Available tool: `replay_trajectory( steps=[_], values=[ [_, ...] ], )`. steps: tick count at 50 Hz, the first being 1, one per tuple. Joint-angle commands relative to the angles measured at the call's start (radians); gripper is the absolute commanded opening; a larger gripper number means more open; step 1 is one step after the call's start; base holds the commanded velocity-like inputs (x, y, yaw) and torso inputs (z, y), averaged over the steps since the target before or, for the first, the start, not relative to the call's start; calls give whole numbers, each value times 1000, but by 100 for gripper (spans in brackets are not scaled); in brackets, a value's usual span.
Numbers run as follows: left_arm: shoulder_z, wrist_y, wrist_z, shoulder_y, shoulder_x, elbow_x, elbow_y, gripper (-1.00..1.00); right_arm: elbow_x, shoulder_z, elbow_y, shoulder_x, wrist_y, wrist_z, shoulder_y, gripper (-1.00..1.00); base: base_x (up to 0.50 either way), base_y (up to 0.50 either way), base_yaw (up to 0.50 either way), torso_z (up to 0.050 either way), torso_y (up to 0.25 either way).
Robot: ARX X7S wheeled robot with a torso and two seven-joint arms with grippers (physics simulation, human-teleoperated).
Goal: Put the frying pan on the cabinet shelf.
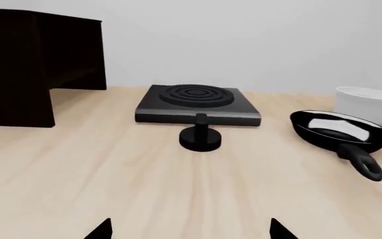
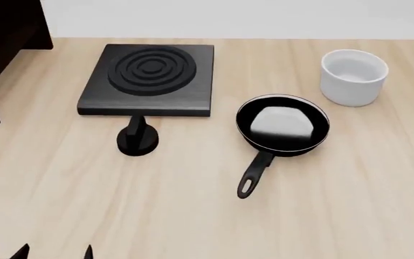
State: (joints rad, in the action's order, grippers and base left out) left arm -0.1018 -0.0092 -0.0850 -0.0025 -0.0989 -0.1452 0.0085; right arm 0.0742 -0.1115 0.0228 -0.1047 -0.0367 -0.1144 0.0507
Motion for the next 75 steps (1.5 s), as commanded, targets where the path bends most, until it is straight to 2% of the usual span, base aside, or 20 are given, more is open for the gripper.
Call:
replay_trajectory(
  steps=[1,20,34,75],
  values=[
    [-16,-6,-10,0,-12,-17,7,100,8,-15,-7,-10,2,-15,-9,100,0,0,0,50,0],
    [-28,17,-21,-2,-24,-44,-4,100,38,-28,-14,-21,-14,-27,-16,100,0,0,0,48,0],
    [-45,17,-40,3,-37,-40,12,100,33,-43,-30,-35,-22,-41,-19,100,13,0,0,0,0],
    [-82,-9,-62,11,-60,-83,57,100,47,-70,-3,-61,-23,-76,-29,100,252,-7,0,0,0]
  ],
)
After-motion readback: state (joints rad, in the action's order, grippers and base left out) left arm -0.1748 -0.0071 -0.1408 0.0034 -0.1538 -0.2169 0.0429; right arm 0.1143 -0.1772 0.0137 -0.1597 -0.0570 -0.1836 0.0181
